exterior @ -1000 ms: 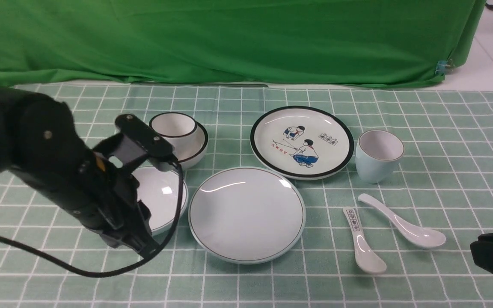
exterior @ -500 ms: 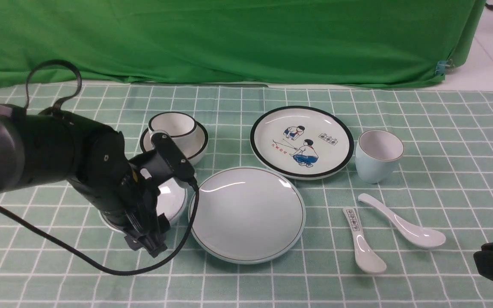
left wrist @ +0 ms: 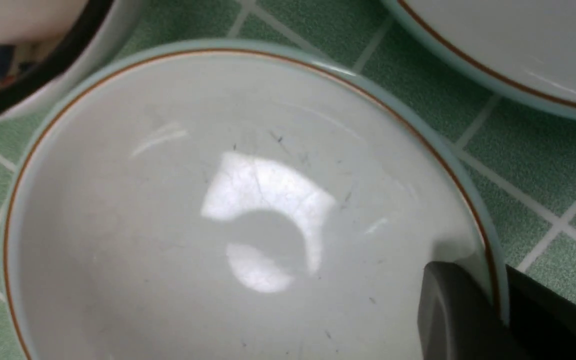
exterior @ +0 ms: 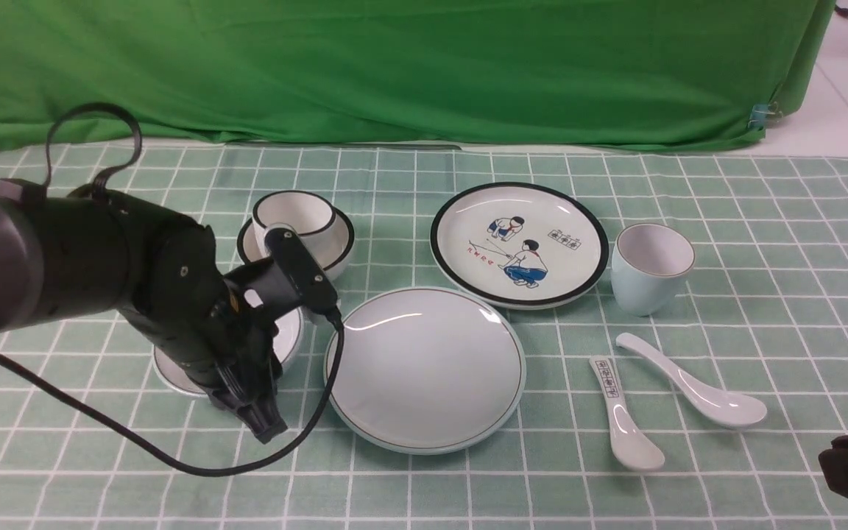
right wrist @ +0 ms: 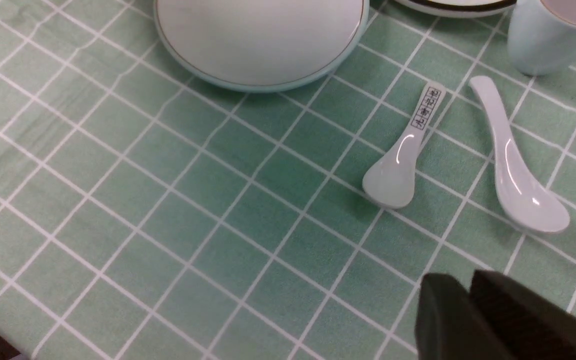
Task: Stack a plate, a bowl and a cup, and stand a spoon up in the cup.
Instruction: Use the left arm to grab a blue rice bowl, then use the left arm to put the blue rice bowl into the blue large plate in the middle
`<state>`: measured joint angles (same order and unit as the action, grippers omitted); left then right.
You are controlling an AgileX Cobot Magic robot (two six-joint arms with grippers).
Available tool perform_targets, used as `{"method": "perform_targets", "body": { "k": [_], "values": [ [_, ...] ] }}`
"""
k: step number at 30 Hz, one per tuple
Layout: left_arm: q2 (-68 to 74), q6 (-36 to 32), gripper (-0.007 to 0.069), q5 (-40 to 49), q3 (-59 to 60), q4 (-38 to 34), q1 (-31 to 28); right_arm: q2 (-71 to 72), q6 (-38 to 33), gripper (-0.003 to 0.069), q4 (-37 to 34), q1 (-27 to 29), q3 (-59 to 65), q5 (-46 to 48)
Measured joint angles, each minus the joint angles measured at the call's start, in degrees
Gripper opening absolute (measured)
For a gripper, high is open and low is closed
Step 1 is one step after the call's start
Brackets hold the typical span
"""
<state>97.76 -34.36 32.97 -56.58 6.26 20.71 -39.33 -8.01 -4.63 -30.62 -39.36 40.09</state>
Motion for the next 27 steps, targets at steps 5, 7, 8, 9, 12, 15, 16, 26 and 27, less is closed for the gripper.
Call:
{"method": "perform_targets", "body": {
  "k": [5, 7, 8, 9, 12, 15, 16, 26, 27],
  "values": [
    [-2.9, 3.7, 0.0022, 2.8, -0.1, -1.2, 0.1, 0.0, 0.0, 0.0106, 0.0, 0.0, 0.0, 0.1],
    [-7.0, 5.5, 0.0022, 4.9, -0.1, -1.5, 1.1, 0.0, -0.1, 0.0106, 0.0, 0.0, 0.0, 0.1],
    [-7.3, 5.6, 0.0022, 5.0, -0.1, -1.5, 1.4, 0.0, -0.1, 0.0106, 0.0, 0.0, 0.0, 0.1],
    [-8.8, 5.9, 0.0022, 5.4, -0.1, -1.5, 2.0, 0.0, -0.1, 0.0107, 0.0, 0.0, 0.0, 0.1],
    [-12.4, 6.1, 0.0022, 5.8, -0.1, -1.5, 6.6, 0.0, -0.1, 0.0107, -0.1, 0.0, 0.0, -0.4],
    [-12.7, 6.1, 0.0022, 6.5, -0.8, -1.7, 11.5, 0.0, -0.1, 0.0108, -0.1, 0.0, 0.0, -1.3],
    [-12.2, 6.1, 0.0022, 7.1, -1.4, -1.8, 13.1, 0.0, -0.1, 0.0108, -0.1, 0.0, 0.0, -1.5],
    [-0.8, 5.5, 0.0022, 8.3, -12.3, -2.0, 18.6, 0.0, -0.1, 0.0118, -0.1, 0.0, 0.0, -1.7],
    [0.8, 5.0, 0.0022, 8.5, -13.3, -1.9, 18.8, 0.0, -0.1, 0.0118, -0.1, 0.0, 0.0, -1.5]
  ]
}}
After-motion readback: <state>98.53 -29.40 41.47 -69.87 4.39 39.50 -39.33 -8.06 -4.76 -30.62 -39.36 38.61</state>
